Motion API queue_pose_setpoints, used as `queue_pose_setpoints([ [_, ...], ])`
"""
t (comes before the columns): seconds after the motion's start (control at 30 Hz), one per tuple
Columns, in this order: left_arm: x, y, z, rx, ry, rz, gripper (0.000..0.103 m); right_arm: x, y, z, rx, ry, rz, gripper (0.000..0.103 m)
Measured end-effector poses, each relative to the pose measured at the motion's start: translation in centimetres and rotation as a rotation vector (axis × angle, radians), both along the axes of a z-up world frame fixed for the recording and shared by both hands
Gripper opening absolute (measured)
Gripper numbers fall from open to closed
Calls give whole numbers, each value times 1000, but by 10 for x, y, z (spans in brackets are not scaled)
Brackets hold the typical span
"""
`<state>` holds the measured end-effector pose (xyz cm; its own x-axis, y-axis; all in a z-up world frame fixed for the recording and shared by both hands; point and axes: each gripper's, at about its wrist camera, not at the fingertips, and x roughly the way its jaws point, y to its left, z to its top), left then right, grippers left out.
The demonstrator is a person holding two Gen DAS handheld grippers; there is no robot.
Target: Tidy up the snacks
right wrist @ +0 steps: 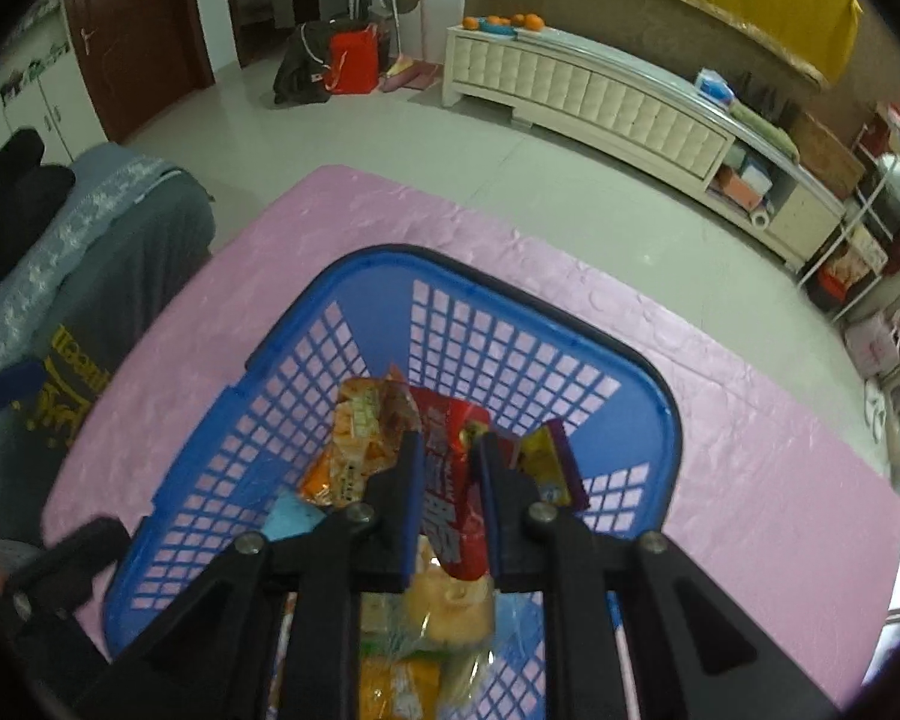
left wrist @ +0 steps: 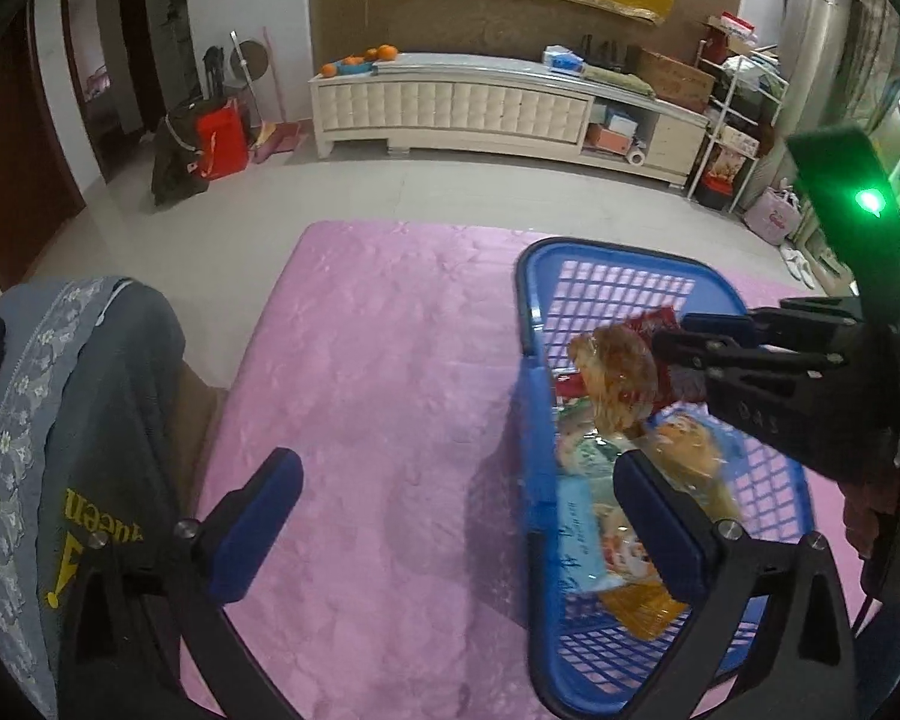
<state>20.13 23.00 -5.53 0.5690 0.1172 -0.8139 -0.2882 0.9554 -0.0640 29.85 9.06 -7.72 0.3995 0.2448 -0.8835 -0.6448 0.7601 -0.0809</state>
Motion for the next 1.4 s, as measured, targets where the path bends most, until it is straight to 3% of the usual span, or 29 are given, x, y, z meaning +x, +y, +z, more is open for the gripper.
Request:
queue_pose_setpoints([
  [0.07,-1,2,-2,-16,0,14,103,-1,-1,-1,-12,-20,-2,32],
  [0.13,-5,-1,-2,6,-7,26,103,-4,-6,1,-17,-60,-20,48],
  [0.17,-9,-3,0,23,-24,33,103,-6,-10,3,-7,-64,-23,66],
  [0.2,-14,-8,4,34,-41,30,103,-8,-14,6,8,-70,-30,75],
  [0.43,-49,-30,21,5,-148,37,103,-44,-73,31,162,-55,-102,76],
  [0.6,-84,-72,41,98,-276,19,103,-94,-130,54,242,-178,-136,77],
  [0.87,-142,-145,48,144,-443,28,103,-178,-200,67,269,-401,-224,82],
  [1.0,-170,-174,38,100,-466,-8,103,-218,-221,66,287,-501,-270,84],
  [1.13,-188,-196,42,134,-484,-52,103,-251,-239,72,365,-531,-334,89],
  [1.27,-204,-211,53,150,-514,-98,103,-279,-248,79,381,-592,-390,103],
  [1.4,-217,-222,57,158,-526,-112,102,-295,-249,84,377,-614,-389,103],
])
